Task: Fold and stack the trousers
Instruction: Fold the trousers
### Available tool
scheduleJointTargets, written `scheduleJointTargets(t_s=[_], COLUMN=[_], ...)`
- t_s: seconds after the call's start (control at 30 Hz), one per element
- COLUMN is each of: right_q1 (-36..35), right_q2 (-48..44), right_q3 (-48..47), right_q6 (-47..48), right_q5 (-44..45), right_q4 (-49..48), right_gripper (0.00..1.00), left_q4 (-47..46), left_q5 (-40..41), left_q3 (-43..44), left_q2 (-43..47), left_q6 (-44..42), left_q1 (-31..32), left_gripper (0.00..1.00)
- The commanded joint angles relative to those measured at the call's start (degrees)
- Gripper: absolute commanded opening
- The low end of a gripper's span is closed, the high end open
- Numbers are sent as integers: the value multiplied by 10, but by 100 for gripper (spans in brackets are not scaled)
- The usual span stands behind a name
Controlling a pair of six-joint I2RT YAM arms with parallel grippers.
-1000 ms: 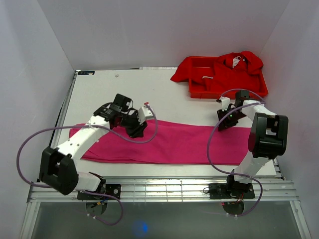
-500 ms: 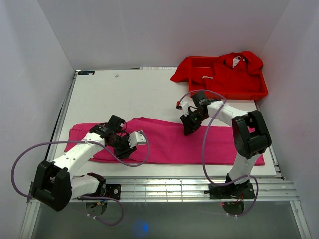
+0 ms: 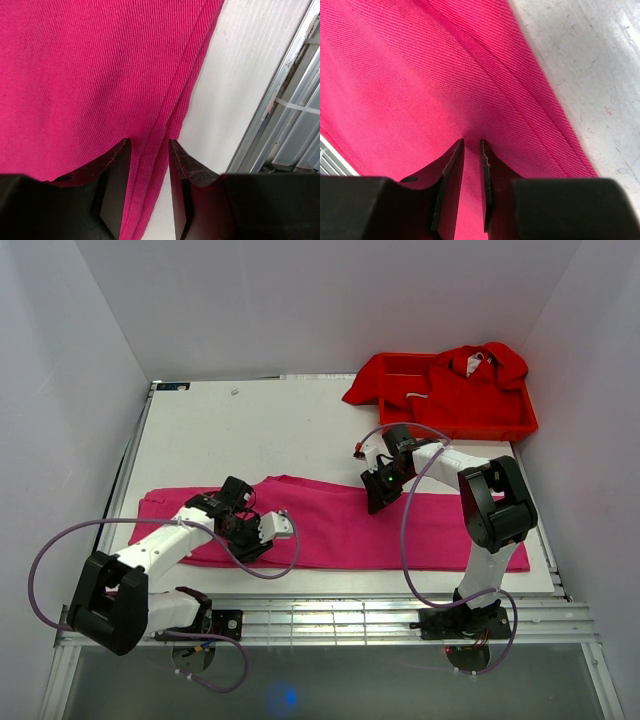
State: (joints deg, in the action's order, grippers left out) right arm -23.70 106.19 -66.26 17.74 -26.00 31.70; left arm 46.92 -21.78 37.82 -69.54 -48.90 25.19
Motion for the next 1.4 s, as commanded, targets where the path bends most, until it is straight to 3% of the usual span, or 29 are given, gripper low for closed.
scheduleJointTargets(t_s=[0.0, 0.23, 0.3, 0.4, 0.7, 0.83, 0.9, 1.1, 1.37], right_q1=[-3, -3, -3, -3, -3, -3, -3, 2, 15], right_q2=[34, 35, 37, 38, 46, 48, 49, 38, 47], right_q3=[9, 9, 9, 9, 6, 3, 3, 13, -4], right_q6=[1, 1, 0, 0, -1, 1, 6, 25, 26], right_q5=[43, 48, 49, 53, 69, 81, 89, 125, 119], right_q4=[-38, -37, -37, -38, -40, -38, -34, -28, -9], right_gripper=[25, 25, 25, 25, 22, 22, 21, 21, 21], left_q4=[-23, -49, -39, 1, 116, 86, 80, 76, 88], left_q5=[9, 30, 27, 12, -28, -5, -3, 20, -32], left_q3=[-13, -17, -12, 7, -3, 9, 23, 123, 227], left_q2=[-9, -24, -18, 6, 34, -5, -3, -15, -81], left_q6=[-8, -7, -11, -11, -35, 23, 31, 81, 138], left_q1=[-4, -4, -4, -4, -5, -15, -25, -116, -413], left_gripper=[44, 25, 11, 0, 0, 53, 61, 68, 67])
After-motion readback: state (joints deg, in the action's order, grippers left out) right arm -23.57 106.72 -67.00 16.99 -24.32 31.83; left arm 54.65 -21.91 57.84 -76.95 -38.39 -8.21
